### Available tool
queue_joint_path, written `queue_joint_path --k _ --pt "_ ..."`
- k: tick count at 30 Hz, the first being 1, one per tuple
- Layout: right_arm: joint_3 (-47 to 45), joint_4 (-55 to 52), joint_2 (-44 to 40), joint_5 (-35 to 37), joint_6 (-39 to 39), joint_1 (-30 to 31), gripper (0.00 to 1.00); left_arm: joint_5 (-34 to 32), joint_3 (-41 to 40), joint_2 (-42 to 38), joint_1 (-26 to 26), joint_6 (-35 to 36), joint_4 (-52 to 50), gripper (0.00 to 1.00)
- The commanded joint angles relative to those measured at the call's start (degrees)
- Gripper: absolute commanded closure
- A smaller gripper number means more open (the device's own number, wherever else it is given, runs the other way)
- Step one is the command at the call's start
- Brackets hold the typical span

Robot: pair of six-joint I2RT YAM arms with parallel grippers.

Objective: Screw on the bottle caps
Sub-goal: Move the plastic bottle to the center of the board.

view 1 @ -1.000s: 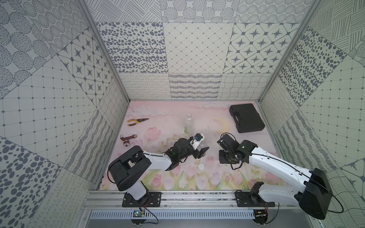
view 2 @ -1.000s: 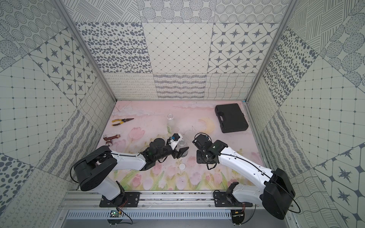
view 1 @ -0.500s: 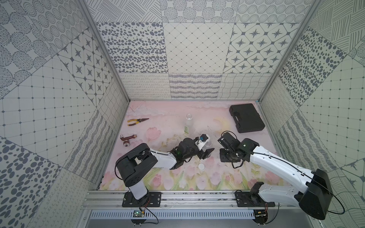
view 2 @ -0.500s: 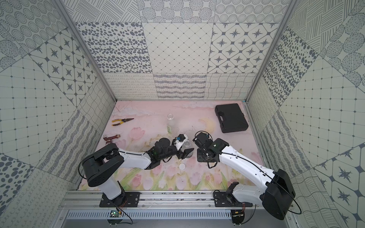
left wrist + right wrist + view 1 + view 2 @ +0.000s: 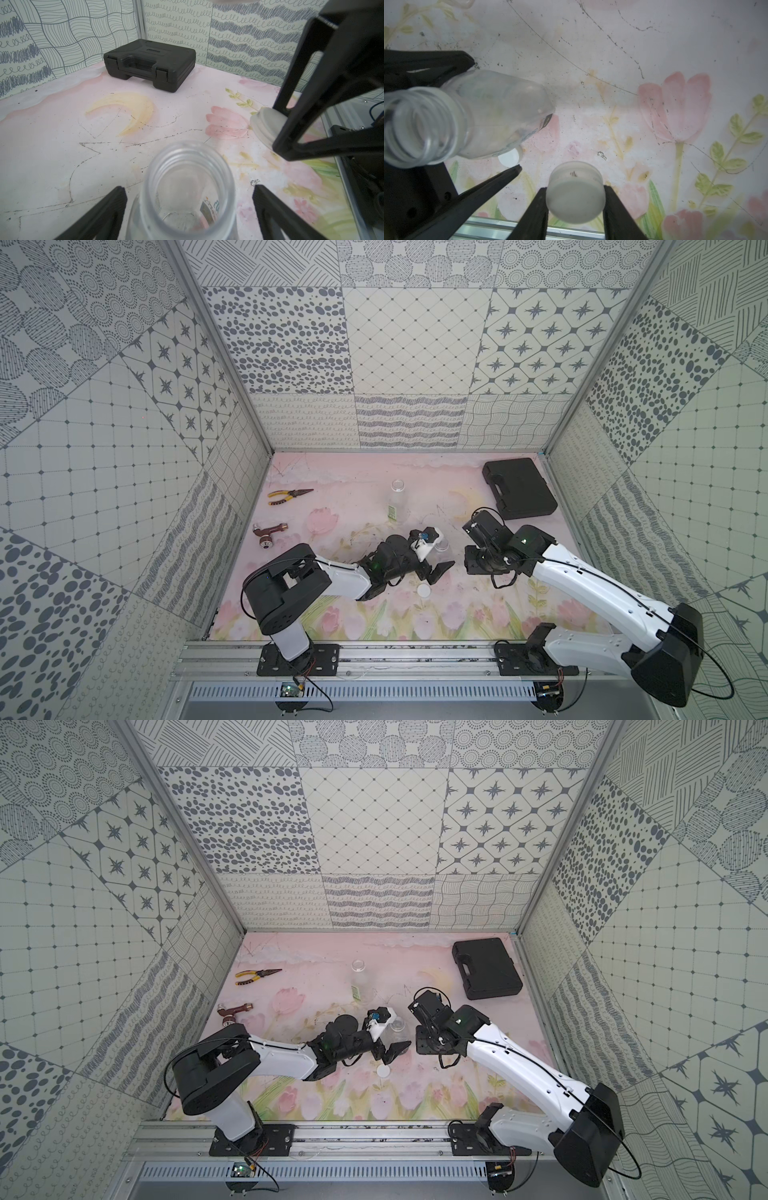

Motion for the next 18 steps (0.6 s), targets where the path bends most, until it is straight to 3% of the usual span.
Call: queue_joint_path --k 1,18 --pt "3.2 -1.5 1.7 -0.5 -2.6 -0.2 0.58 -1.2 -1.4 -0.8 -0.1 -0.6 5.7 0.00" --pt "23.4 -10.5 13.5 -5.1 -8.8 0.5 0.58 -0.1 -5.1 -0.3 1.1 -1.6 12.6 0.03"
